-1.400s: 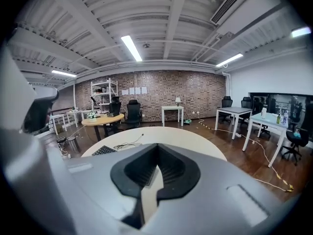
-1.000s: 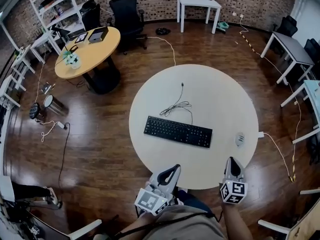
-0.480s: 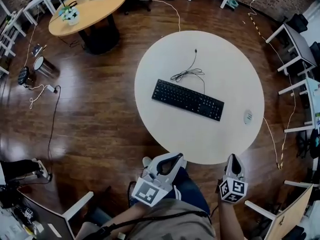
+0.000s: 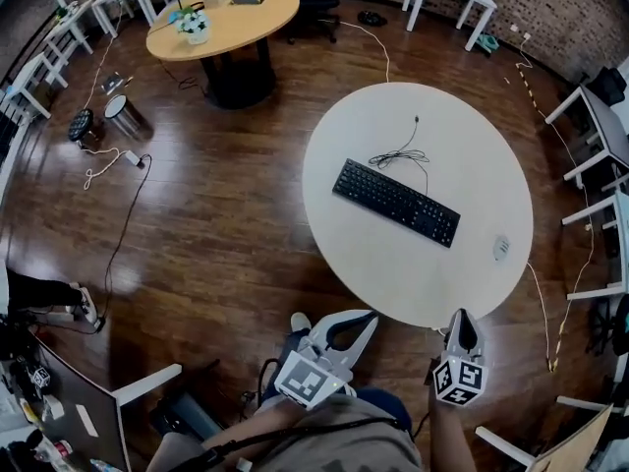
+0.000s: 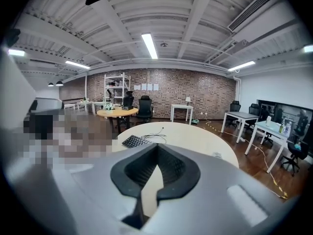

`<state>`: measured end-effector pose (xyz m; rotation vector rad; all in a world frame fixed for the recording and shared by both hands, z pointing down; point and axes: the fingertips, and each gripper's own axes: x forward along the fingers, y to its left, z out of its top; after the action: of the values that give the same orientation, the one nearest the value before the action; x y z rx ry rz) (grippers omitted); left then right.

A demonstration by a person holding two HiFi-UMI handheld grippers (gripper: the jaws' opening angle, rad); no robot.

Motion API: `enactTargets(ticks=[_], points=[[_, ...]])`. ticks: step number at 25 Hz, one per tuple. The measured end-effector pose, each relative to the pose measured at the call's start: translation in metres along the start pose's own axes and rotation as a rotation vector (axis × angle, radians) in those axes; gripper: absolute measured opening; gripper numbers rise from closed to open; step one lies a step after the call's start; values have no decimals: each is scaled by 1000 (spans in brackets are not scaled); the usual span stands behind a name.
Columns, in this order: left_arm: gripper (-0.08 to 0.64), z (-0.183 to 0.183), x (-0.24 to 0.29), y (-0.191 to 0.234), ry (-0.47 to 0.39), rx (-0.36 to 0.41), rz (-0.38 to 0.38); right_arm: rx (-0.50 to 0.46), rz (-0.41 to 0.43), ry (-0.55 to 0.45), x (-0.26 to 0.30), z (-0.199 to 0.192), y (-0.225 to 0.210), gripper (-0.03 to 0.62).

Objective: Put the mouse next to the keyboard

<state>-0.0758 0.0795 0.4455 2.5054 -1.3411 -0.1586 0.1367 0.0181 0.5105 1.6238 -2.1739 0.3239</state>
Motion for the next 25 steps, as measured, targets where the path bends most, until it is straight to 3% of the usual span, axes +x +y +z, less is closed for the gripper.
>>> enactTargets(ticks=[9, 15, 20, 25], points=[[2, -37, -26, -90, 9, 77, 16, 41, 72, -24, -58, -55, -15, 3], [2, -71, -61, -188, -14, 147, 50, 65, 189, -146, -142, -86, -20, 3], [2, -102, -112, -277, -8, 147, 105, 30, 271, -204, -234, -105, -23, 3], [2, -96, -149, -322, -9, 175, 144, 14, 289, -211, -299, -112, -26, 3]])
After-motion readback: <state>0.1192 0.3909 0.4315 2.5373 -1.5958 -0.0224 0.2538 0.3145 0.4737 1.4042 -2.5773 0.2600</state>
